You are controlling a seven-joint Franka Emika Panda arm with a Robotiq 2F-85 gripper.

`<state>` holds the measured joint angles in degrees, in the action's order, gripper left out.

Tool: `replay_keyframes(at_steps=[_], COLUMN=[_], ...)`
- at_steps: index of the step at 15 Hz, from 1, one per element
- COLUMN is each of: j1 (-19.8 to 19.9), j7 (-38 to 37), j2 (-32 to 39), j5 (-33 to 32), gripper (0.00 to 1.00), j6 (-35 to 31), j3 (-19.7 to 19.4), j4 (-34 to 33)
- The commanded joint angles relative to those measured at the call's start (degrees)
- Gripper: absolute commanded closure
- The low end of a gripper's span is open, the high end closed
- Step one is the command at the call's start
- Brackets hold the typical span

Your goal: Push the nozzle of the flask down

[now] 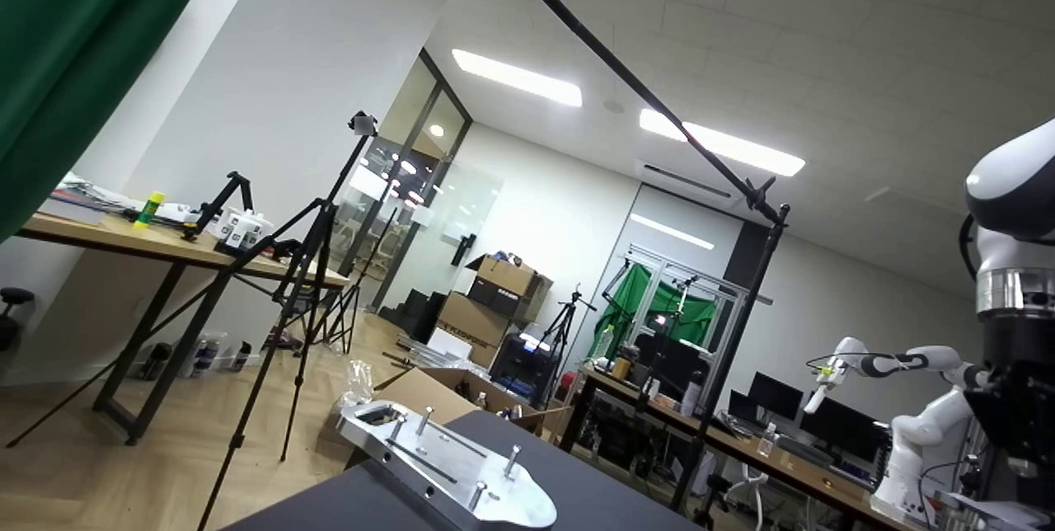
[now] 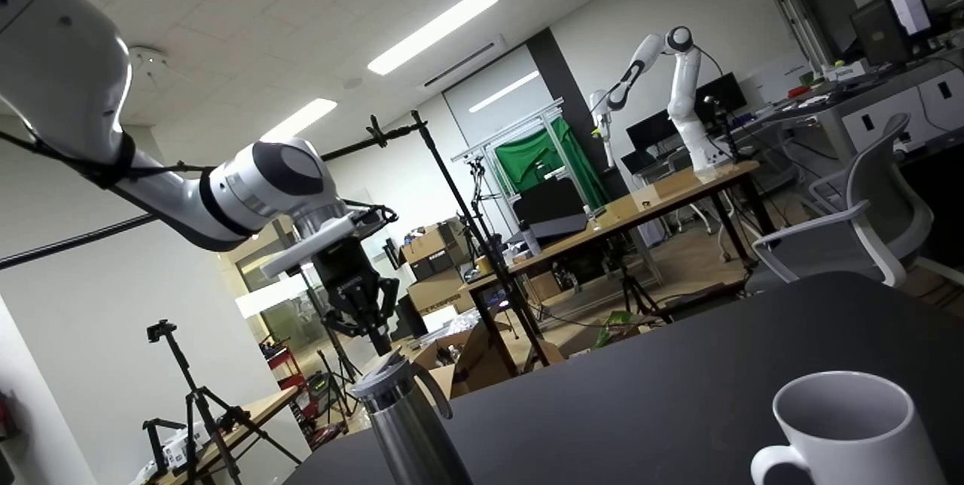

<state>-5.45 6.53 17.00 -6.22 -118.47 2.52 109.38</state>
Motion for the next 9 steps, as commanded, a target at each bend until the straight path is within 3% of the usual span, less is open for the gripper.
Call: replay_keyframes(at_steps=[1,9], j1=[0.36,1.09], j7=[-0.62,-0.36], j2=[-1.13,-1.83], j5=[-2.00,-1.18], gripper=[1.00,1.00], j6=[-3.74,-7.84], j3=[0.11,0.20], j4=[2.50,6.41])
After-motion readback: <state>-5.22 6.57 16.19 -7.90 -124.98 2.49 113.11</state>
